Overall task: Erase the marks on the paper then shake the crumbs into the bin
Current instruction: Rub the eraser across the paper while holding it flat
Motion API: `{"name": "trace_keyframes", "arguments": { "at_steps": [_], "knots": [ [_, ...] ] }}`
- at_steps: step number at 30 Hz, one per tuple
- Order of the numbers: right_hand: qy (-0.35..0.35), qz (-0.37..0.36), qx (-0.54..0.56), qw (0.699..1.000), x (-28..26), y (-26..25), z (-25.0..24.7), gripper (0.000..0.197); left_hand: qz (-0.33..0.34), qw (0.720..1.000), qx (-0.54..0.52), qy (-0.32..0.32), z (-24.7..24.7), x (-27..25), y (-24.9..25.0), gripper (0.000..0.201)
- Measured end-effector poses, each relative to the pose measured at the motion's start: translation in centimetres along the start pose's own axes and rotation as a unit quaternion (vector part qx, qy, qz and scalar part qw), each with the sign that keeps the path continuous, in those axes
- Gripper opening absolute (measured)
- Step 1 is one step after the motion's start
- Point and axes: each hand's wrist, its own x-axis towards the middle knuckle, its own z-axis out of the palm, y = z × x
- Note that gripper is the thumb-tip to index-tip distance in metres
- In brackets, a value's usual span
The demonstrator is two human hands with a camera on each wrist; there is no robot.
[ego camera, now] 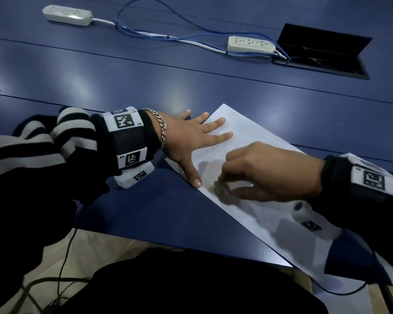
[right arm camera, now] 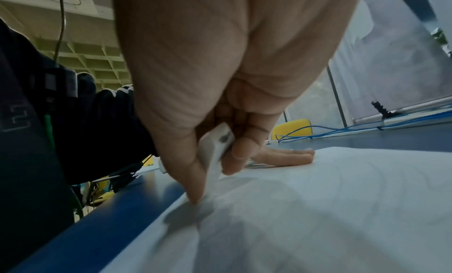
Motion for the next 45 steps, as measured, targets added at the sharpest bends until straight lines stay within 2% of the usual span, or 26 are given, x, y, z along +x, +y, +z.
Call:
{"name": "trace_keyframes", "arguments": {
  "at_steps": [2,4,6,9,11,16,20,22,26,28,32,38,43,45],
  "knots": [
    [0.02,0.03,0.016,0.999,0.8,1.0,-0.7,0.02,0.004,1.0,-0.004,-0.002,-0.4,0.2,0.0,0.14],
    [0.072,0.061,0.035,0.995,1.1,2.0,-1.0,0.023,0.001,1.0,-0.012,-0.006,-0.6,0.3,-0.1,0.138],
    [0.095,0.056,0.032,0.993,0.6,1.8,-0.6,0.031,-0.001,1.0,-0.012,-0.011,-0.6,0.4,-0.2,0.141],
    [0.026,0.013,0.039,0.999,-0.3,0.9,-0.2,0.02,-0.002,1.0,-0.011,-0.015,-0.5,0.4,-0.4,0.143],
    [-0.003,0.005,0.049,0.999,0.0,1.3,-0.5,0.022,0.0,1.0,-0.009,-0.017,-0.5,0.5,-0.5,0.143],
    [0.087,0.05,0.044,0.994,0.8,2.1,-0.5,0.036,0.005,1.0,-0.019,-0.014,-0.5,0.4,-0.4,0.136],
    [0.016,0.008,0.061,0.998,-0.6,0.9,-0.3,0.032,-0.002,1.0,-0.01,-0.016,-0.3,0.6,-0.6,0.143],
    [0.012,0.016,0.063,0.998,-0.4,1.4,-0.6,0.027,-0.001,1.0,-0.01,-0.017,-0.3,0.6,-0.6,0.143],
    [0.123,0.052,0.03,0.991,0.3,2.3,-0.1,0.017,0.003,1.0,-0.015,-0.021,-0.5,0.7,-0.6,0.142],
    [0.108,0.043,0.015,0.993,-0.3,1.7,0.3,0.017,0.0,1.0,-0.015,-0.024,-0.4,0.7,-0.6,0.142],
    [0.009,0.017,0.039,0.999,-1.2,0.6,0.1,0.021,-0.001,1.0,-0.015,-0.026,-0.3,0.7,-0.7,0.143],
    [0.113,0.073,0.015,0.991,0.1,1.3,0.2,0.029,0.004,1.0,-0.025,-0.018,-0.5,0.4,-0.4,0.142],
    [0.074,0.045,0.034,0.996,-2.3,-0.9,2.0,0.021,0.002,0.999,-0.031,-0.011,-0.5,0.1,-0.5,0.142],
    [0.083,0.053,0.047,0.994,-3.2,-0.7,2.2,0.022,-0.001,1.0,-0.029,-0.011,-0.6,-0.1,-0.3,0.142]
  ]
}}
